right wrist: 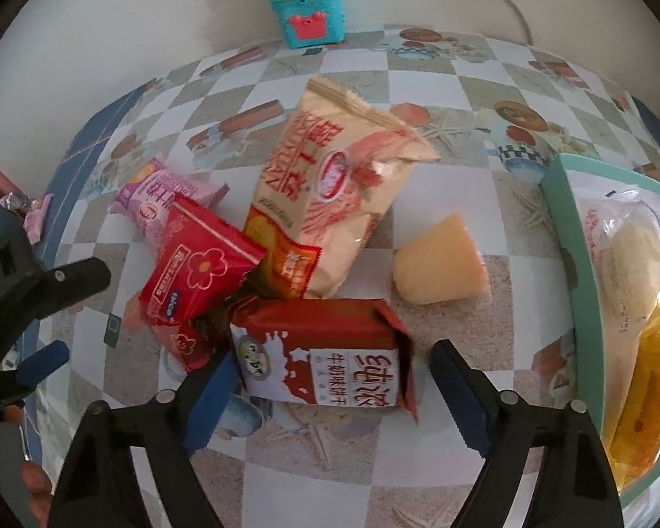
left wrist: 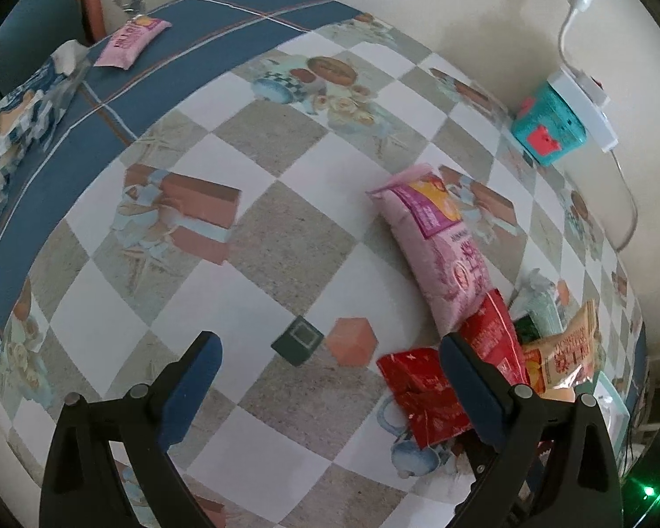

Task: Organize snacks
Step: 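Reach the right gripper to the red-and-white milk biscuit box and close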

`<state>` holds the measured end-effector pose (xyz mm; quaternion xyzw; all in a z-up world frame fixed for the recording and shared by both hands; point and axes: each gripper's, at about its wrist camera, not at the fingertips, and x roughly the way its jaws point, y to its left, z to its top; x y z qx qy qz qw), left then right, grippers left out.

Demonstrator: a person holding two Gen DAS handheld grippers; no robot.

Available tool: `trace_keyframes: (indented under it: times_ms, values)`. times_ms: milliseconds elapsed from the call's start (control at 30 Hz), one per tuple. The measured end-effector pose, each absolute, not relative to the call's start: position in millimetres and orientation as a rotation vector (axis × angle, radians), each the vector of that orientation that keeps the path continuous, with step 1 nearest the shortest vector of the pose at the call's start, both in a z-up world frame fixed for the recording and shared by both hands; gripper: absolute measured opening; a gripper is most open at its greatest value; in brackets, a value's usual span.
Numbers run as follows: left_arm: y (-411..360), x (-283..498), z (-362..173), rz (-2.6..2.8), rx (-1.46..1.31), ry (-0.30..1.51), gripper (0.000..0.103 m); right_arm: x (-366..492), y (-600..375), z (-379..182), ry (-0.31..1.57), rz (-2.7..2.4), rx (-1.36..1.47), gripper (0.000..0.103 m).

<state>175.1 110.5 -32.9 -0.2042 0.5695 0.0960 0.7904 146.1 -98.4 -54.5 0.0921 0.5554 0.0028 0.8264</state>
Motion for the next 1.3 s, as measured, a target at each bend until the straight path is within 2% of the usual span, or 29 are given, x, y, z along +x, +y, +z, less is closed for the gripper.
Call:
trace_keyframes:
  times_ms: [233, 567, 1300]
  values:
    - [96.6, 175.2, -34.8, 0.13, -0.452, 1.269, 0.099, 143.1, -110.7, -51.6, 1.166, 0.011, 0.233, 0.075]
    - [87.5, 174.3, -23.1, 0.08, -0.42, 1.263, 0.099, 138.6, -128.3, -49.0, 1.156, 0.016, 0.29, 0.066]
    - [42.1, 172.0, -15.3, -0.025, -0.2, 1.273, 0.099, 119.8, -177.4, -28.9, 1.13, -0.06, 0.412, 0.065]
